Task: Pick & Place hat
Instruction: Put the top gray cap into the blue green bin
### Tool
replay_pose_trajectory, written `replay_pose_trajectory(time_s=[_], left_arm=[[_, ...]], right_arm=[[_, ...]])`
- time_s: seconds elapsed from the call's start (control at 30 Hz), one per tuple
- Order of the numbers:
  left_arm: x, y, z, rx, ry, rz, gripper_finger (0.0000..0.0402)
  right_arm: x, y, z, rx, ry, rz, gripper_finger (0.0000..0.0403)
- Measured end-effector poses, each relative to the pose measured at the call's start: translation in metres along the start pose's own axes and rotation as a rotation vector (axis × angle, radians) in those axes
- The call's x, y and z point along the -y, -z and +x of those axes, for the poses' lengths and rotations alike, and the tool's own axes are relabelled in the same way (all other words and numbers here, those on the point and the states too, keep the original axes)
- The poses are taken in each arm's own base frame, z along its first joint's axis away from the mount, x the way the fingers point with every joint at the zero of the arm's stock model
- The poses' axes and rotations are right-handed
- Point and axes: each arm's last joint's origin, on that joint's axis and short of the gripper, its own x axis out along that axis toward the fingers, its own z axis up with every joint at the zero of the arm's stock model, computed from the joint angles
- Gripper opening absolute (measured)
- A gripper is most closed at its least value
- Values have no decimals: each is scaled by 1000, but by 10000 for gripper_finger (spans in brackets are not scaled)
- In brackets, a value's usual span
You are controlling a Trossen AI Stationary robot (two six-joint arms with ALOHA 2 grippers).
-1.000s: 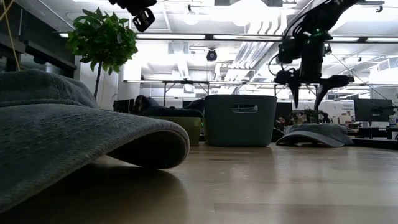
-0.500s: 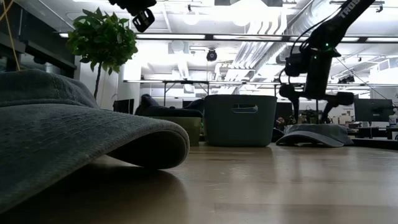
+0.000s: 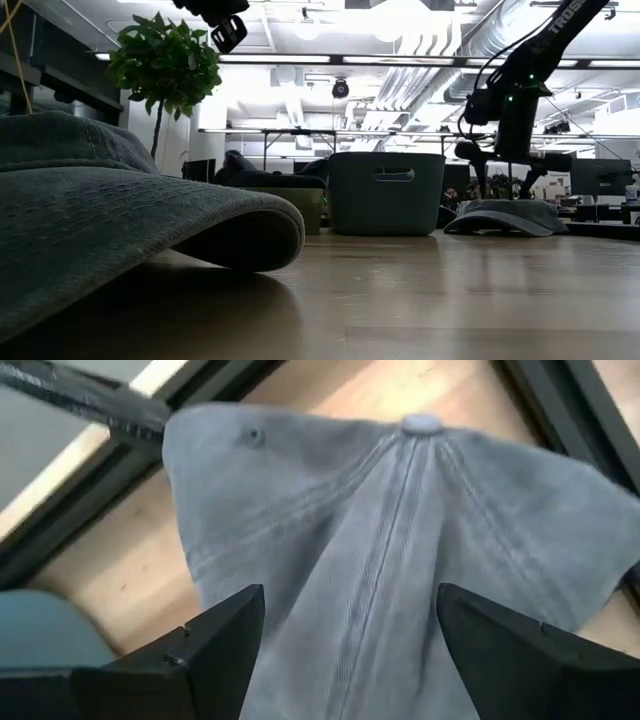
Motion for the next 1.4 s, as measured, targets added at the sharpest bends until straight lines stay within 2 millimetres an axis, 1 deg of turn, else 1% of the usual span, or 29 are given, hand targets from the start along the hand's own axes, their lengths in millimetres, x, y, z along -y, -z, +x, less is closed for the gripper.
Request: replay_pose_trajectory(time_s=[0.23,0.47,0.6,0.73,0.9,1.27,1.4], left_arm=[[0,1,0,-5,1,-6,1],[0,2,0,-18,3,-17,1],[0,2,0,-18,2,-17,1],[0,2,0,-18,2,-18,1],[0,2,0,-18,4,-20,1],[0,2,0,-18,11,-20,1],[0,2,0,-17,12,-20,1]], right_arm=[[-1,1,8,8,43,19,284],[-2,1,15,-23,46,56,282],[-3,0,19,-23,44,96,273],[-4,0,19,-11,43,112,255],[-4,0,19,-12,44,107,210],[-4,1,19,-10,49,89,76],[-4,2,19,-17,51,67,18]])
